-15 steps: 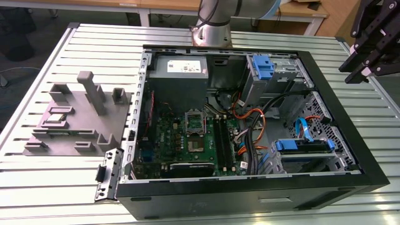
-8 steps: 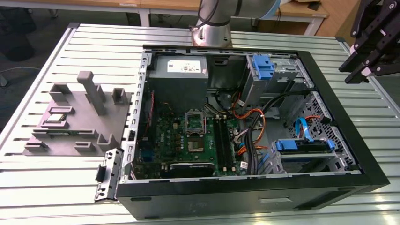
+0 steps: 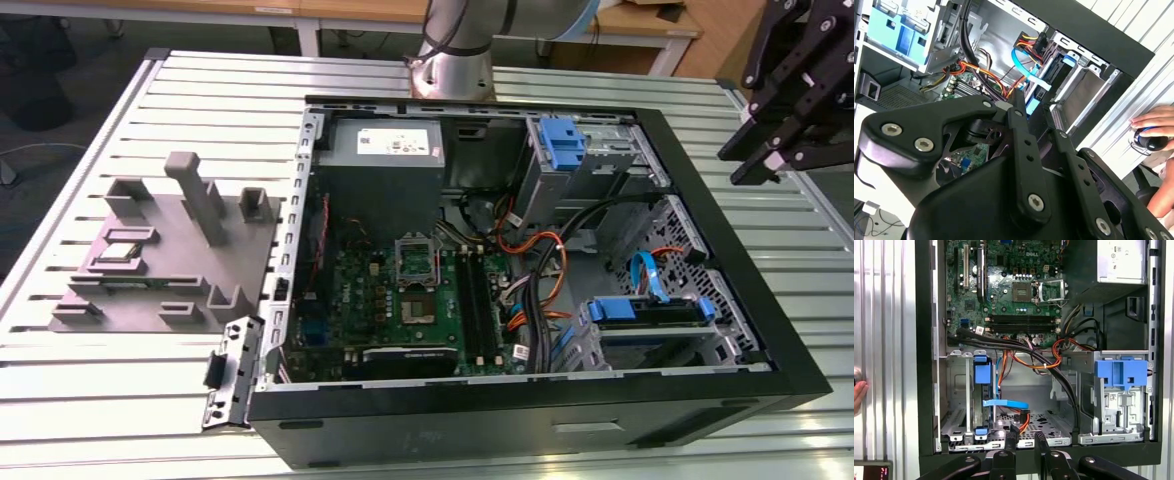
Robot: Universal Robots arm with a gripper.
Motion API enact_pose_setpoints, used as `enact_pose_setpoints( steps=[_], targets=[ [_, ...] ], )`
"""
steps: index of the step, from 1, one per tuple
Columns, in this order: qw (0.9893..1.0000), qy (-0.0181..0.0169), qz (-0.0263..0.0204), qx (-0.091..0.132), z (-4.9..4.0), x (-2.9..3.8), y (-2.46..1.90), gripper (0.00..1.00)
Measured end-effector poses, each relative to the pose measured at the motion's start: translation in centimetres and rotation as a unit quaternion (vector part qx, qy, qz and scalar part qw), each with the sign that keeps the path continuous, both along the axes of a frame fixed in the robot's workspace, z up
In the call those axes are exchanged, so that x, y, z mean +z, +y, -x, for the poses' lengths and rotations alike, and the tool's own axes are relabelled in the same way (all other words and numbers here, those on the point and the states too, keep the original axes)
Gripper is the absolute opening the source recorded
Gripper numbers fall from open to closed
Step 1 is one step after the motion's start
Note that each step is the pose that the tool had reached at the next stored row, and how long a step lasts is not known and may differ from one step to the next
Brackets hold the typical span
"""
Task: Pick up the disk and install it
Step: 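Insert the second disk wire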
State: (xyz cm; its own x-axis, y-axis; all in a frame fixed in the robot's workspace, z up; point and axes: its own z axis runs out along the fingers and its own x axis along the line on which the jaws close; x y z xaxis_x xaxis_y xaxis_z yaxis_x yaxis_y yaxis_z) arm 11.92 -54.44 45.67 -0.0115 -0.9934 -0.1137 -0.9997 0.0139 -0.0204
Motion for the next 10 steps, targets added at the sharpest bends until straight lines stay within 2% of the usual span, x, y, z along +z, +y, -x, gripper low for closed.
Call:
enact_pose_setpoints(
  steps=[5,10],
  targets=[
    [1.0000,0.0000,0.0007,0.000,0.00,-0.64,0.00,0.29],
    [1.0000,0.0000,0.0009,0.000,-0.03,-0.74,0.05,0.29]
  ],
)
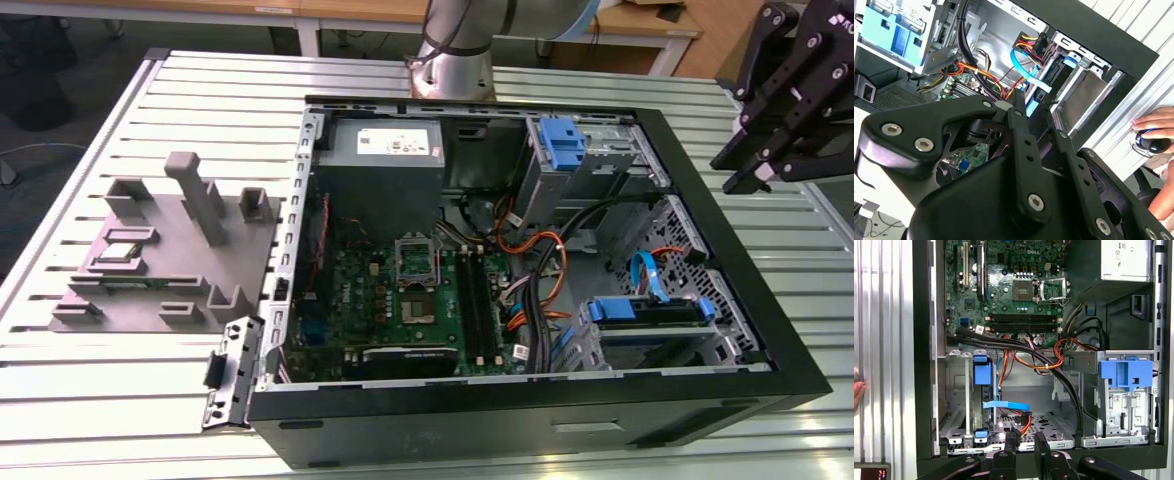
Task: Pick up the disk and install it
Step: 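Insert the second disk wire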
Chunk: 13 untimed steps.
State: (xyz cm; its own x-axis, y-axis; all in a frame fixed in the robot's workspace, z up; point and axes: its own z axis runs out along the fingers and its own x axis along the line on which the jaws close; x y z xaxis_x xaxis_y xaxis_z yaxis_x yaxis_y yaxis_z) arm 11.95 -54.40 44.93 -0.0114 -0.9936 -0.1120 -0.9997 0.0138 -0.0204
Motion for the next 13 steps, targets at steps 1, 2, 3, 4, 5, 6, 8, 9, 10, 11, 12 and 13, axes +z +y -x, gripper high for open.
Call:
enact_pose_setpoints(
  steps=[1,2,3,4,5,6,8,9,10,11,12,13],
  targets=[
    [1.0000,0.0000,0.0001,0.000,-0.06,-0.01,0.04,0.29],
    [1.0000,0.0000,0.0000,0.000,-0.13,-0.04,0.08,0.29],
    [1.0000,0.0000,-0.0001,0.000,-0.22,-0.07,0.10,0.29],
    [1.0000,0.0001,-0.0001,0.000,-0.32,-0.08,0.13,0.29],
    [1.0000,0.0002,0.0000,0.000,-0.47,-0.07,0.17,0.29],
    [1.0000,0.0005,0.0001,0.000,-0.67,-0.07,0.22,0.29],
    [1.0000,0.0006,0.0000,0.000,-0.99,-0.10,0.27,0.29],
    [1.0000,0.0007,0.0000,0.000,-1.14,-0.12,0.29,0.29],
    [1.0000,0.0008,-0.0001,0.000,-1.28,-0.17,0.32,0.29],
    [1.0000,0.0010,0.0002,0.000,-1.41,-0.24,0.35,0.29],
    [1.0000,0.0015,0.0011,0.000,-1.53,-0.34,0.38,0.29],
    [1.0000,0.0020,0.0025,0.000,-1.65,-0.46,0.42,0.29]
  ],
)
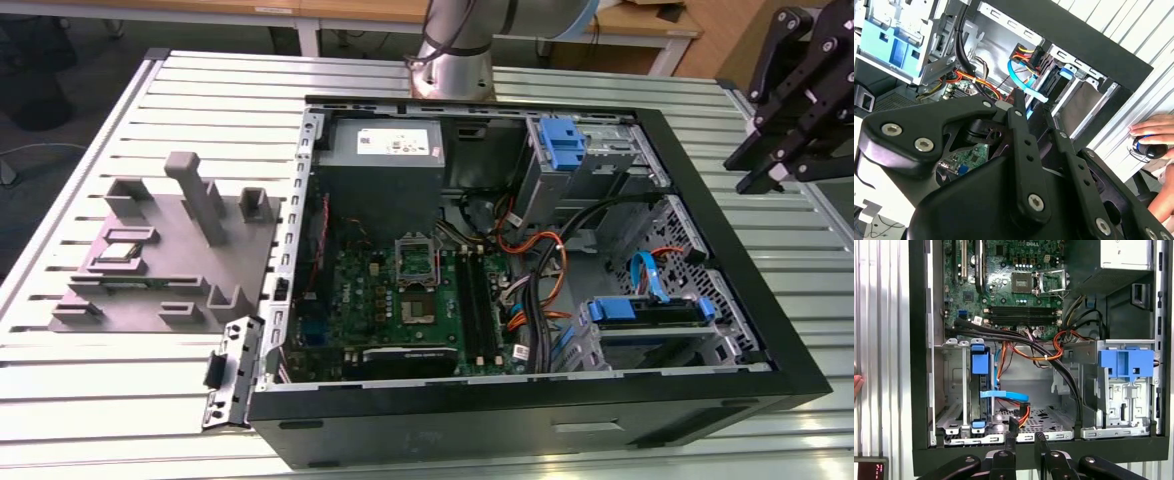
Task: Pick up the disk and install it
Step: 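Insert the second disk wire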
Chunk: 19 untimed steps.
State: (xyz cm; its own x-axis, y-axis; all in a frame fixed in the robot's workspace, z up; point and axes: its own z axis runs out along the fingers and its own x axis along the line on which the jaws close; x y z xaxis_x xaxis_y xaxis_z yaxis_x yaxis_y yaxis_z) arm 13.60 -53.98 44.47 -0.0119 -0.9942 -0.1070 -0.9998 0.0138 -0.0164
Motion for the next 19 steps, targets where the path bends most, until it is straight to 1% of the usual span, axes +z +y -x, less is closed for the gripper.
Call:
enact_pose_setpoints(
  steps=[3,7,10,12,15,19],
  targets=[
    [1.0000,0.0019,0.0043,0.000,-0.30,-0.32,0.08,0.29],
    [0.9999,0.0061,0.0112,0.000,-0.54,-0.68,0.11,0.29],
    [0.9998,0.0090,0.0151,0.000,-0.63,-0.99,0.13,0.29],
    [0.9998,0.0105,0.0169,0.000,-0.70,-1.23,0.14,0.29],
    [0.9998,0.0121,0.0177,0.000,-0.82,-1.61,0.15,0.29],
    [0.9998,0.0125,0.0178,0.000,-1.07,-1.88,0.17,0.29]
  ],
)
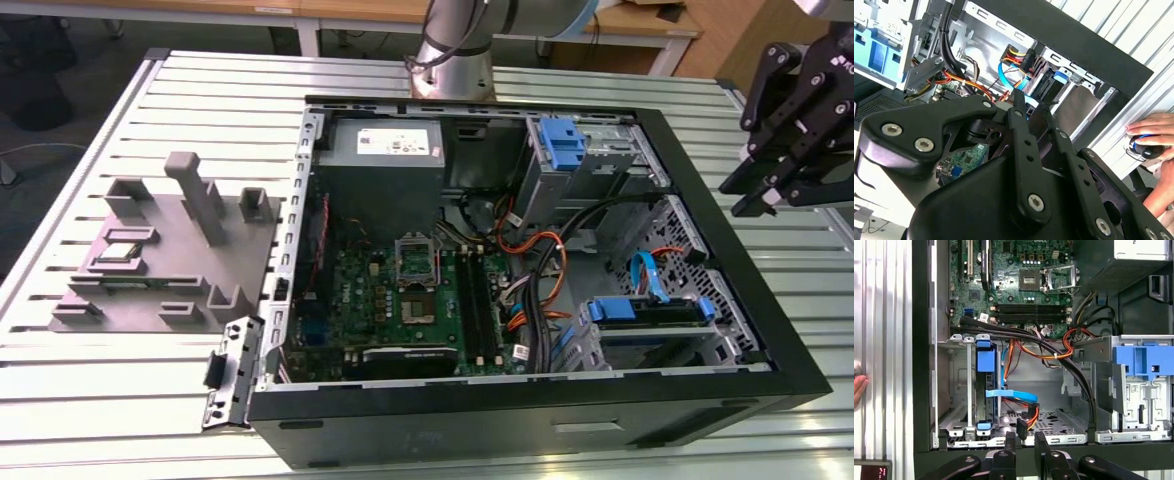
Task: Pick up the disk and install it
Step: 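Insert the second disk wire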
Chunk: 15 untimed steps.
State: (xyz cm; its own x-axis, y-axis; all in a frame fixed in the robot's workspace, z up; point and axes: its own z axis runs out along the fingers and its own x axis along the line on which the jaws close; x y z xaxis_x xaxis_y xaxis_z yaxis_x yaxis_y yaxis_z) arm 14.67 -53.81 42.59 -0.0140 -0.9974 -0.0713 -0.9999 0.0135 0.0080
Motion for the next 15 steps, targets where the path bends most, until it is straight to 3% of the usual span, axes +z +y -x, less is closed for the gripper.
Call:
enact_pose_setpoints(
  steps=[4,10,15],
  targets=[
    [1.0000,0.0000,-0.0001,0.000,-0.03,-0.07,0.00,0.29],
    [1.0000,0.0000,0.0000,0.000,-0.03,-0.74,0.00,0.29],
    [1.0000,0.0000,-0.0001,0.000,-0.03,-0.79,0.00,0.29]
  ],
)
